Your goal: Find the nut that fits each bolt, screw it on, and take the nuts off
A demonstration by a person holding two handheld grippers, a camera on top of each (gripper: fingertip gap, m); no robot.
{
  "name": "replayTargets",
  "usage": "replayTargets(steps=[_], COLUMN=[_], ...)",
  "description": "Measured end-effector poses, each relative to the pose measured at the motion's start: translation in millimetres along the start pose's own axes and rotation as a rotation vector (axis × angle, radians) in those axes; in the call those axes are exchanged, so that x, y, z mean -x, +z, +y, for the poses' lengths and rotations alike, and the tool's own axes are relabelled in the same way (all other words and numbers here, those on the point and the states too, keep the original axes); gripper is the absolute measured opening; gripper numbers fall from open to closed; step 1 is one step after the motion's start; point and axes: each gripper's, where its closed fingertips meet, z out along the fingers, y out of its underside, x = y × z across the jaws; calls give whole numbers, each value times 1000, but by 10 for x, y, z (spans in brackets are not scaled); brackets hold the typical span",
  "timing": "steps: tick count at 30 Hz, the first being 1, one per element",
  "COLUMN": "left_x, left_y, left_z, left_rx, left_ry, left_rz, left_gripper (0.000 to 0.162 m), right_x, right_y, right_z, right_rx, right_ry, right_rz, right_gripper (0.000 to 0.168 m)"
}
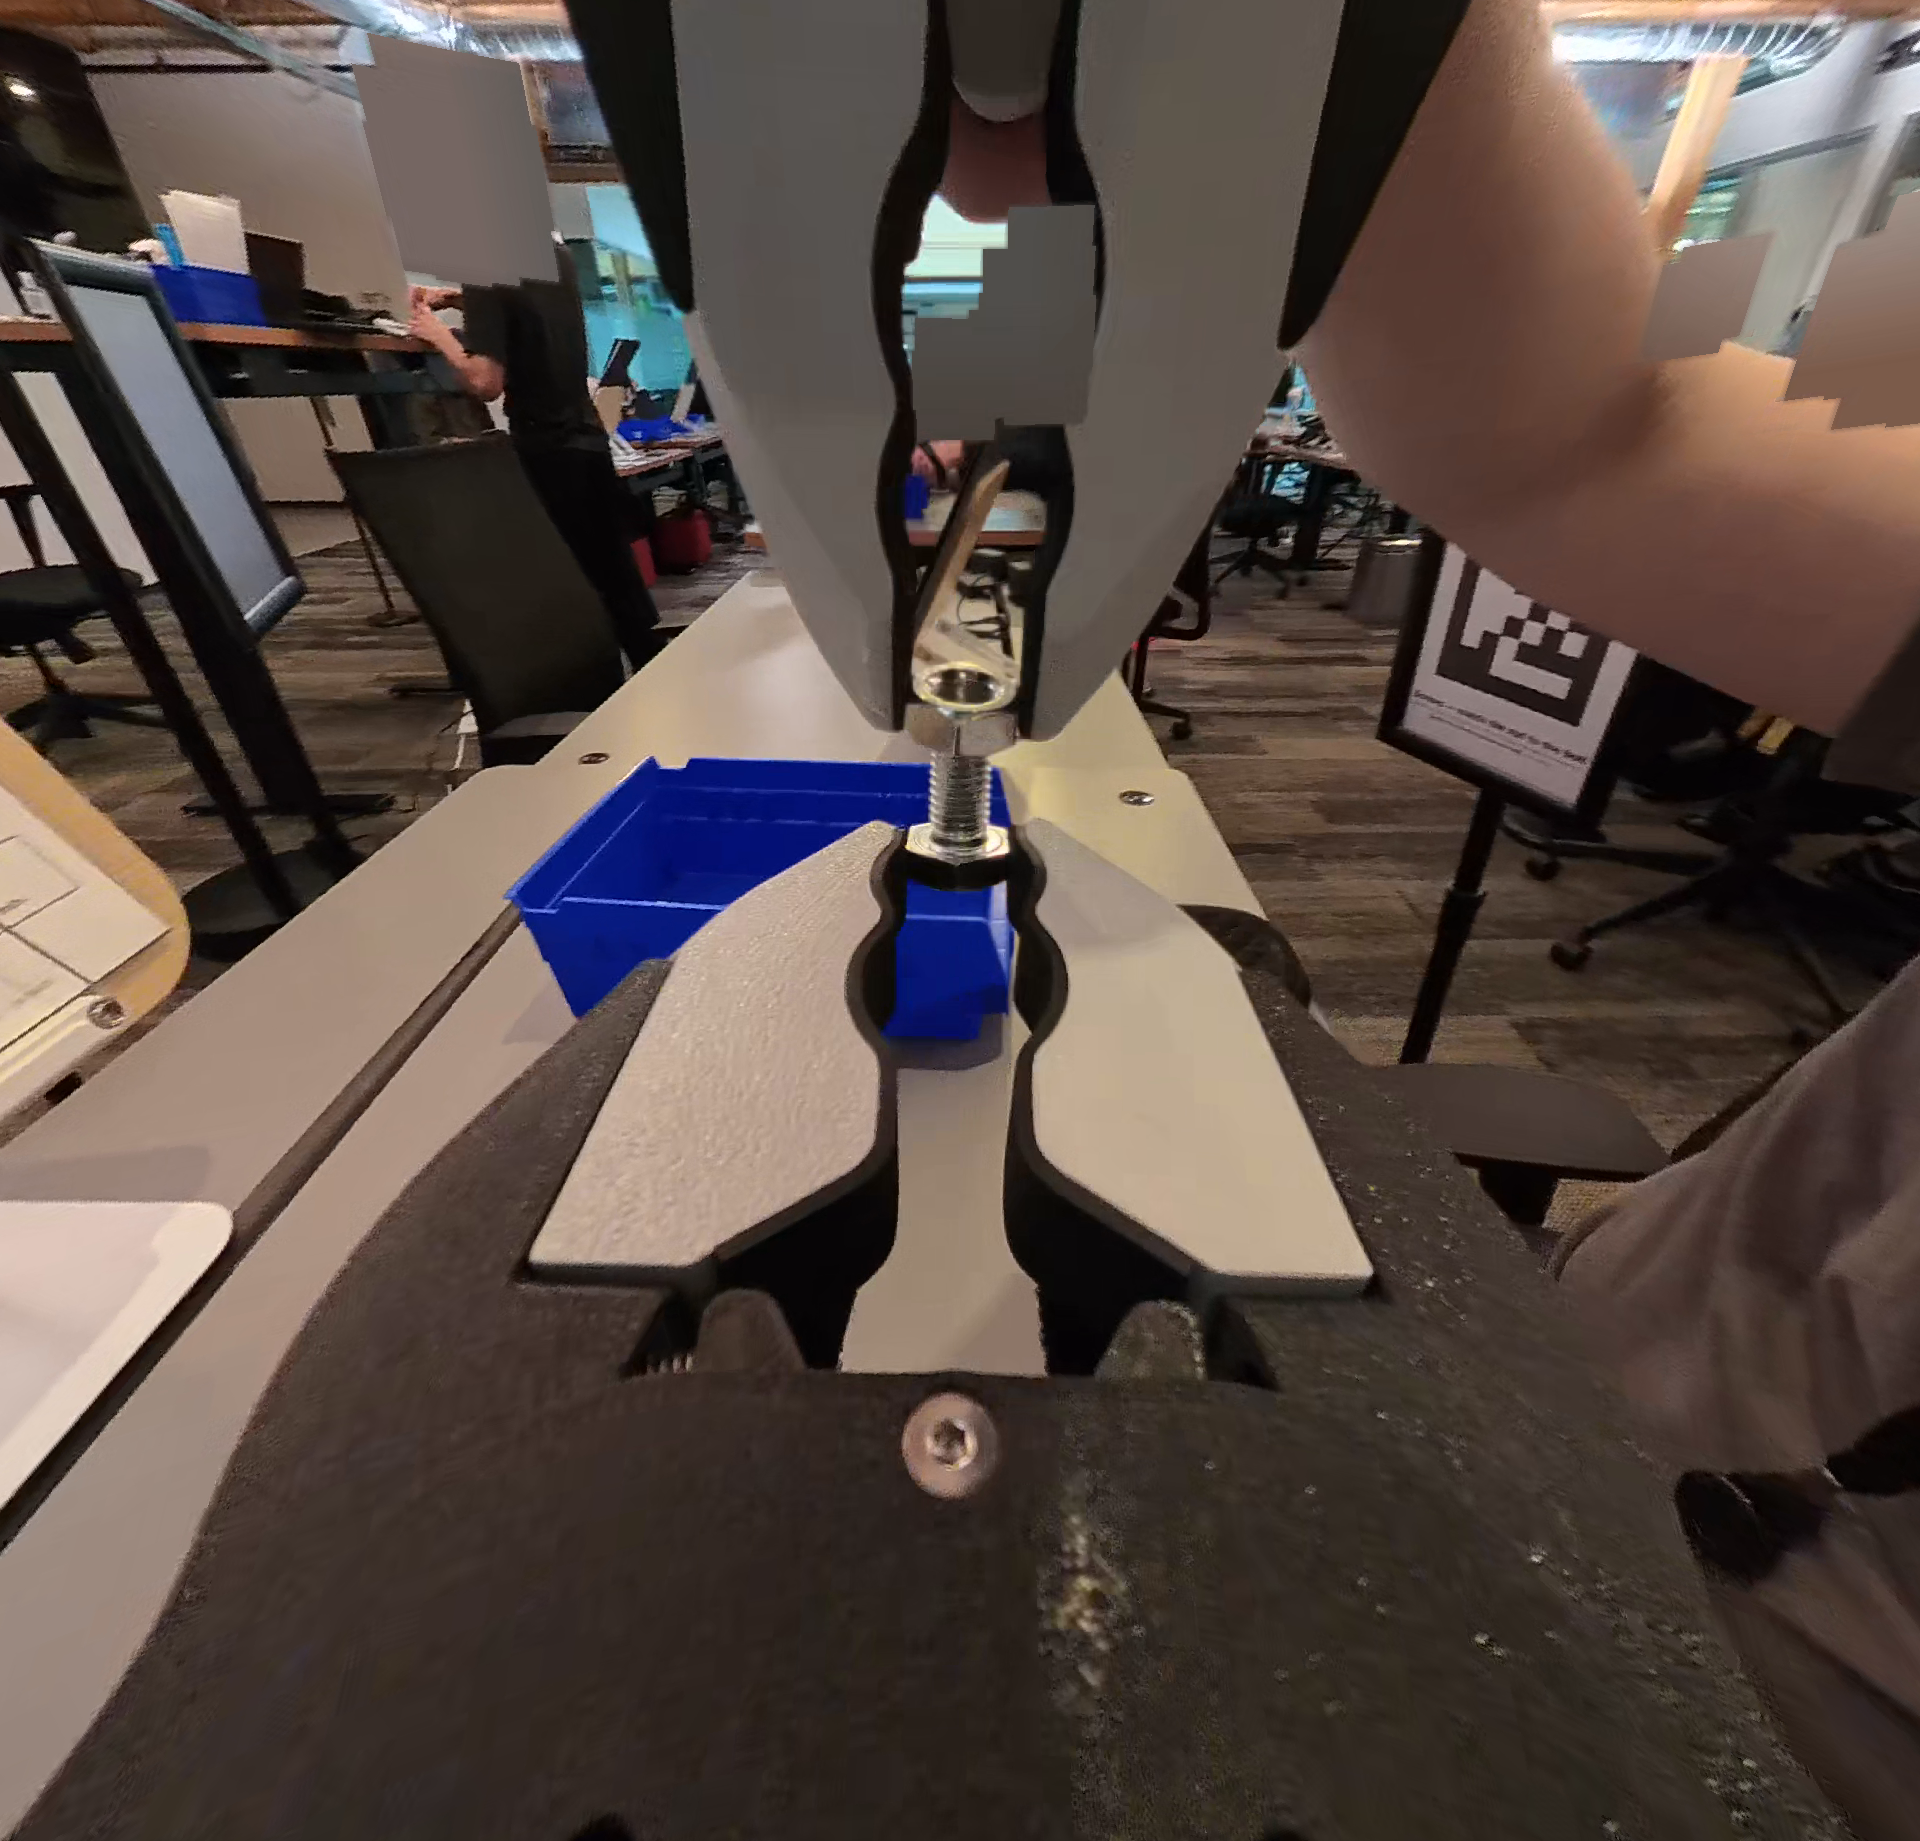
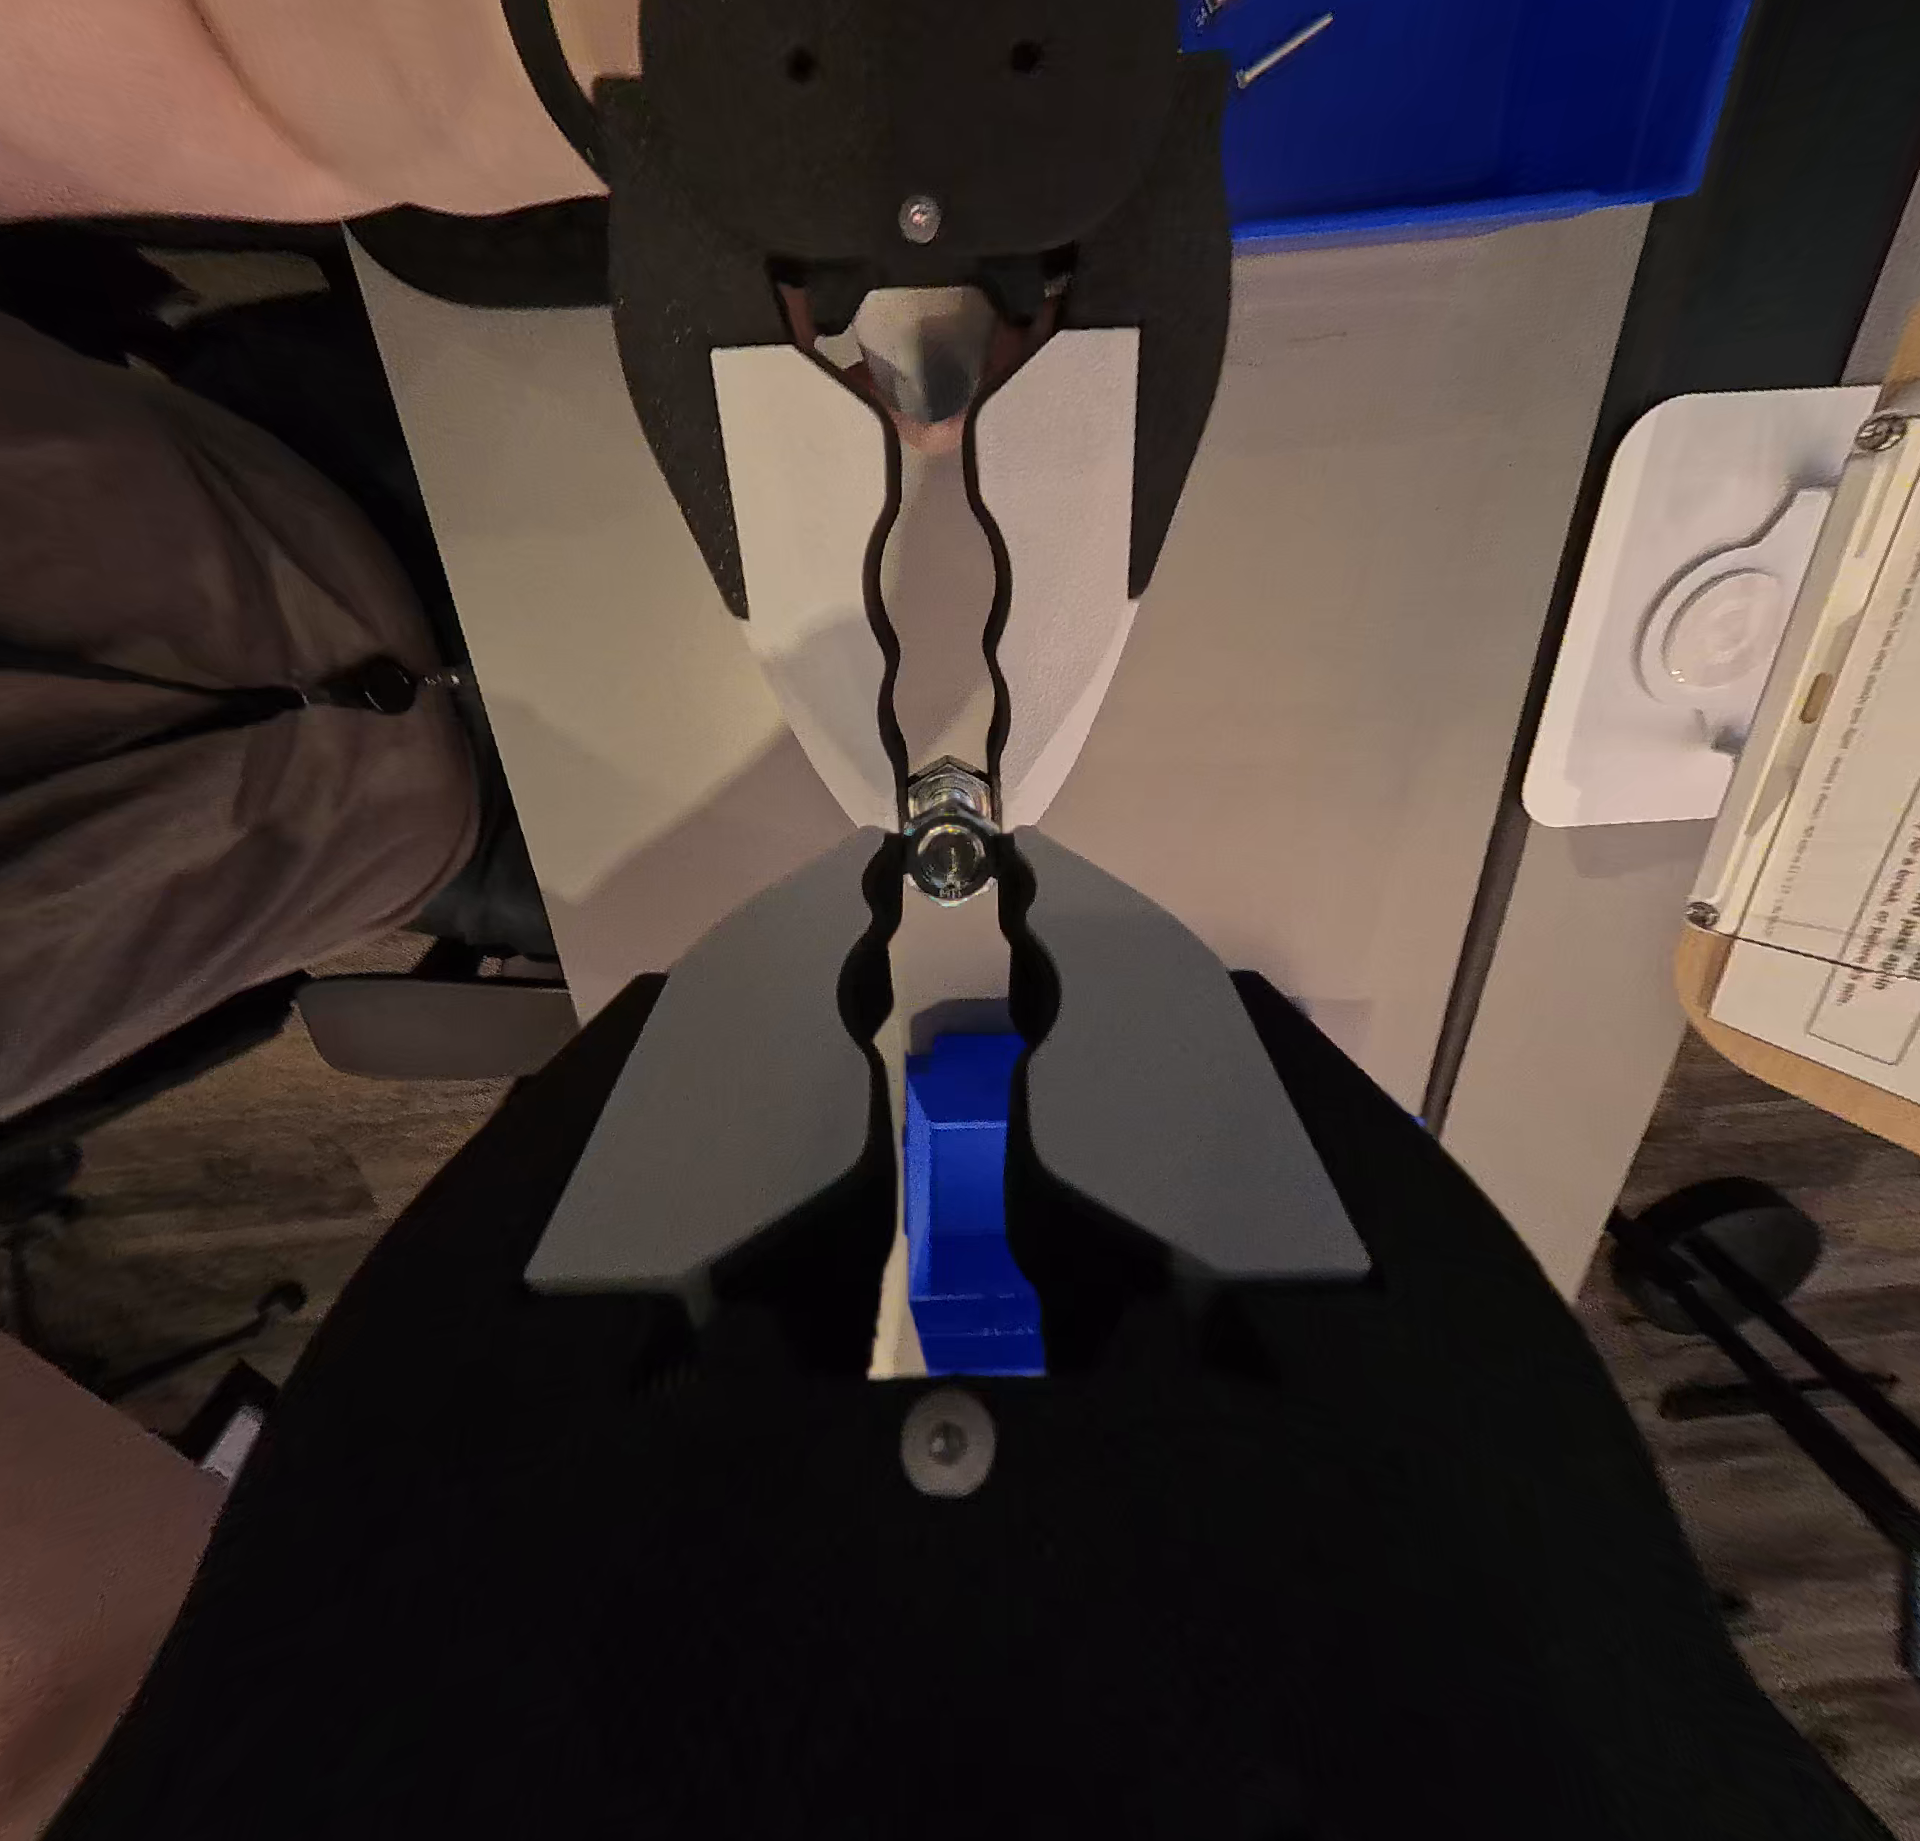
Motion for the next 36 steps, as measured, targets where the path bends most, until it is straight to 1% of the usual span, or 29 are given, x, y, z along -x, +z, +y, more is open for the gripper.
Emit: replayTargets(steps=[4, 11, 18, 26, 36], left_x=[54, 67, 41, -17, 39], left_y=[7, -40, -45, -77, -76], left_z=[9, -35, -42, -109, -88], left_rx=[13, -15, -26, -36, -3], left_ry=[23, 15, 22, 22, 45], left_rz=[-52, -51, -28, -16, -78], left_gripper=[17, 18, 18, 18, 17], right_x=[-43, -74, -50, 15, -36], right_y=[8, -23, -32, -118, -87], right_z=[-25, -82, -106, -147, -134], right_rx=[-38, -107, -150, -260, -274], right_ry=[57, 123, 84, 91, 171], right_rz=[-8, -21, -39, -131, -133], right_gripper=[18, 18, 18, 18, 18])
